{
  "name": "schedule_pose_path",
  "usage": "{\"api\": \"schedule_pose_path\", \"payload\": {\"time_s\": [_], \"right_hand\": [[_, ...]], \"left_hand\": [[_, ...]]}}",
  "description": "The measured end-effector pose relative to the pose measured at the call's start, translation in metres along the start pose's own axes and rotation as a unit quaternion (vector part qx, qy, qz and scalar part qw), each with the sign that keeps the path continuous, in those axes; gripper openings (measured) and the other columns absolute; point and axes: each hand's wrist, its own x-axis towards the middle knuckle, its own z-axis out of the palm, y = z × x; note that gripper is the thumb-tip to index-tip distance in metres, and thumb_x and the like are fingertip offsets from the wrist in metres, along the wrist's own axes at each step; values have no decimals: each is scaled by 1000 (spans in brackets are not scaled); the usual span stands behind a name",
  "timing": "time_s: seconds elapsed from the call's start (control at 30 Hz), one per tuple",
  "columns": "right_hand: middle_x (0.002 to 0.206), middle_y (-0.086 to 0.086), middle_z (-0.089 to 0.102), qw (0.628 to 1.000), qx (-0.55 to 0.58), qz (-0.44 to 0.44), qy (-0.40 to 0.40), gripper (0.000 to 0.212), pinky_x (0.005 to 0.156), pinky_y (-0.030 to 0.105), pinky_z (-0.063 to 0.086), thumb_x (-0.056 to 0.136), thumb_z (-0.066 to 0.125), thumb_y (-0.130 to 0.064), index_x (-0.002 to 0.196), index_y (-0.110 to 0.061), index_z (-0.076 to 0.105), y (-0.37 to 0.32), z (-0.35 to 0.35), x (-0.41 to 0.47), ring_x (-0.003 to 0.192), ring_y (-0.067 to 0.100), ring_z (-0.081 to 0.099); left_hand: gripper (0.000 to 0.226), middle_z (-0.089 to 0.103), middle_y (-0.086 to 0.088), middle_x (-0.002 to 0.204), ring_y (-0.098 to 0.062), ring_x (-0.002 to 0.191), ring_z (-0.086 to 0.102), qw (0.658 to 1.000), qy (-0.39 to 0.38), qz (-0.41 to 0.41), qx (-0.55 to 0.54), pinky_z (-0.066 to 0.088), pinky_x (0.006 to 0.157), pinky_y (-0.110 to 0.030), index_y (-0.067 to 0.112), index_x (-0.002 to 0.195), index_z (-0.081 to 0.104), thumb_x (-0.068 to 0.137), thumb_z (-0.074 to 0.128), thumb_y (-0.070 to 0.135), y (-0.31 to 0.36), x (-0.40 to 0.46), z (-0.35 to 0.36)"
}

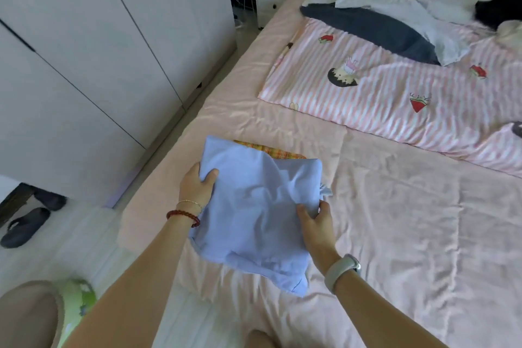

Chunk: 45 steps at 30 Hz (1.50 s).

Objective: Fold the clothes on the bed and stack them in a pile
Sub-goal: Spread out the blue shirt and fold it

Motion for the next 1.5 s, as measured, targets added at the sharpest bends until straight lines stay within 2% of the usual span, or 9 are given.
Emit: {"api": "schedule_pose_path", "payload": {"time_s": [0.17, 0.43, 0.63, 0.73, 0.87, 0.97, 1.13, 1.37, 1.5], "right_hand": [[76, -10, 54, 999, -16, 2, 29, 14, 48, 3, 38, 90, 55, -12, 101, -10, 47, -2, 44, 57, 56, -11, 55], [77, -11, 54, 994, -57, 39, 86, 15, 56, 17, 39, 90, 56, -22, 83, -27, 43, 32, 76, 117, 67, -1, 54], [116, 7, 53, 974, -101, 149, 138, 44, 83, 34, 39, 90, 57, -28, 126, -11, 40, 47, 80, 122, 98, 21, 50], [129, 15, 47, 909, -346, -41, 228, 48, 95, 42, 37, 90, 54, -21, 134, -9, 41, 44, 83, 107, 117, 31, 44], [134, 20, 50, 764, -556, -308, 116, 48, 97, 62, 35, 85, 46, -26, 131, -16, 51, 52, 97, 112, 125, 38, 47], [148, 21, 30, 787, -584, -198, -6, 66, 102, 62, 30, 81, 61, -43, 140, -23, 40, 65, 95, 126, 135, 42, 29], [156, 7, -14, 796, -585, -124, -87, 73, 115, 52, 6, 88, 39, -57, 147, -38, 2, 74, 88, 137, 143, 29, -13], [144, 12, 40, 934, -325, -116, 90, 44, 113, 39, 22, 95, 48, -18, 138, -11, 42, 24, 24, 66, 137, 29, 29], [121, 14, 58, 939, -253, -75, 222, 34, 100, 34, 35, 92, 51, -7, 125, -4, 54, 25, -75, -11, 119, 30, 49]], "left_hand": [[25, 60, -16, 110, -29, 100, 55, 999, -33, 4, 0, 38, 80, -29, -2, 110, 57, 91, 55, 14, -14, 84, 16], [25, 60, -6, 106, -25, 99, 55, 994, -113, -9, -4, 38, 81, -28, 4, 113, 57, 91, 57, 16, -67, 165, 56], [53, 51, -11, 130, -34, 118, 46, 987, -108, -23, 114, 40, 88, -39, 9, 133, 41, 86, 62, 24, -92, 181, 73], [54, 44, -18, 136, -39, 123, 40, 956, -15, 153, 250, 34, 95, -54, 11, 136, 42, 88, 55, 32, -84, 165, 72], [58, 42, -16, 143, -41, 131, 37, 839, -126, 369, 379, 28, 98, -65, 25, 135, 47, 83, 40, 51, -88, 130, 88], [71, 35, -16, 147, -44, 133, 32, 813, -238, 295, 443, 27, 96, -71, 25, 136, 47, 77, 32, 62, -105, 125, 96], [80, -3, -4, 158, -32, 144, -2, 792, -273, 250, 485, 13, 108, -62, 37, 147, 12, 78, 29, 74, -108, 133, 101], [67, 23, -10, 153, -32, 142, 16, 910, -154, 234, 307, 11, 109, -58, 20, 143, 34, 85, 62, 36, -16, 74, 85], [62, 36, -13, 146, -31, 136, 31, 897, -173, 271, 302, 27, 106, -52, 12, 140, 39, 86, 62, 31, 32, -6, 101]]}}
